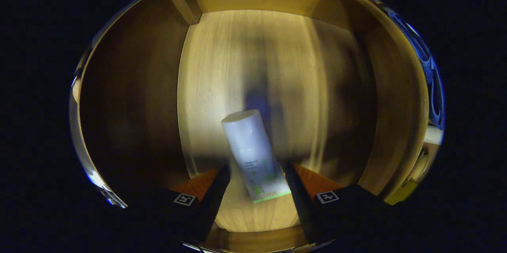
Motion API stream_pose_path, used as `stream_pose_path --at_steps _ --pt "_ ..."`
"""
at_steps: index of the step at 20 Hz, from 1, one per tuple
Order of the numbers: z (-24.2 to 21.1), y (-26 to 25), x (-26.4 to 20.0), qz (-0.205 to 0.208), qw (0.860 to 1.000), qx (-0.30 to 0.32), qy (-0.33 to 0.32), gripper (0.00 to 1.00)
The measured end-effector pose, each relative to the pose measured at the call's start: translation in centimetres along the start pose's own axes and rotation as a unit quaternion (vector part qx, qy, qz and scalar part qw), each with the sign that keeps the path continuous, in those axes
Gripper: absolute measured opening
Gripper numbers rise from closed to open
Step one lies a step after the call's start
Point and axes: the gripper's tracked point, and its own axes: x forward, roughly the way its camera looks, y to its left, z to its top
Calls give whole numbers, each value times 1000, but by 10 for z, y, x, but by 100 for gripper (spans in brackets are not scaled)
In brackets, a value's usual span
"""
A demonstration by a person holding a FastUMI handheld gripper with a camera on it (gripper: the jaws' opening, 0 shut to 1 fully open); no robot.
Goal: Pull open the drawer, take out the items inside it, and place them on the countertop above the cabinet.
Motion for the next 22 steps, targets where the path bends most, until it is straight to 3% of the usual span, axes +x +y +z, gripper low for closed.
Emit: stream_pose_path --at_steps 4,7,9,11,12,15,21,22 --pt "2 -21 -16 34 998 60 15 94" --pt "9 -43 -36 36 998 55 21 88" --pt "14 -64 -51 23 997 71 30 65" --pt "17 -85 -73 22 995 92 39 58" --pt "19 -98 -83 19 995 88 35 45" --pt "39 -152 -127 -16 997 78 -14 36" --pt "68 -281 -274 -68 989 86 -102 37" --pt "-13 -245 -293 -71 987 83 -115 37"
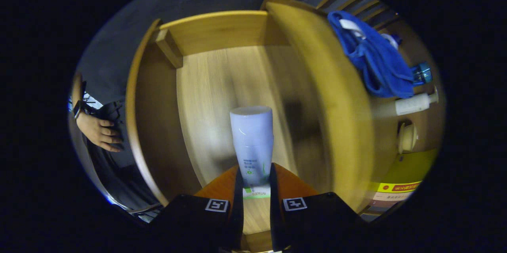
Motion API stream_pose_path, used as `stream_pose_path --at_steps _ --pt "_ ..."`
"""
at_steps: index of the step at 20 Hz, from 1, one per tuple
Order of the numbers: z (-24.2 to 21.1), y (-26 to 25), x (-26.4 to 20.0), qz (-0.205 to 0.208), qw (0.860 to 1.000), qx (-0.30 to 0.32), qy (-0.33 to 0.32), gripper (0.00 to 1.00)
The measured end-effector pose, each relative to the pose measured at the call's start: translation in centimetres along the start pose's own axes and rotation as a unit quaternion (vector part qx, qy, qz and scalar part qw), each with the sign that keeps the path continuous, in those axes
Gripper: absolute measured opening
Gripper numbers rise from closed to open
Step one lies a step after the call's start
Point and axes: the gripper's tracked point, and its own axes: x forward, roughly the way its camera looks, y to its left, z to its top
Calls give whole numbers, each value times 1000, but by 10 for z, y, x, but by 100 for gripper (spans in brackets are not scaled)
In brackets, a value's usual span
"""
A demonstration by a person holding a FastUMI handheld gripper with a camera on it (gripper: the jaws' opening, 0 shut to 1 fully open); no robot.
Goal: Pull open the drawer, take out the items inside it, and place them on the countertop above the cabinet.
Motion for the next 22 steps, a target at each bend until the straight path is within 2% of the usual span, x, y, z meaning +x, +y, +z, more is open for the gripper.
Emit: stream_pose_path --at_steps 1,2,4,6,9,11,13,17,20,22 --pt "41 -6 27 -1 1000 -1 -16 36" --pt "78 -6 16 -5 999 2 -32 36" --pt "76 -19 -32 -24 997 26 -63 36" --pt "81 -54 -50 -51 993 68 -88 36" --pt "74 -117 -63 -109 976 172 -84 36" --pt "73 -139 -50 -124 963 226 -75 36" --pt "78 -151 -35 -126 947 289 -59 36" --pt "93 -171 -9 -91 897 428 -69 36" --pt "96 -196 0 -108 857 496 -88 36" --pt "94 -205 6 -127 839 520 -96 36"
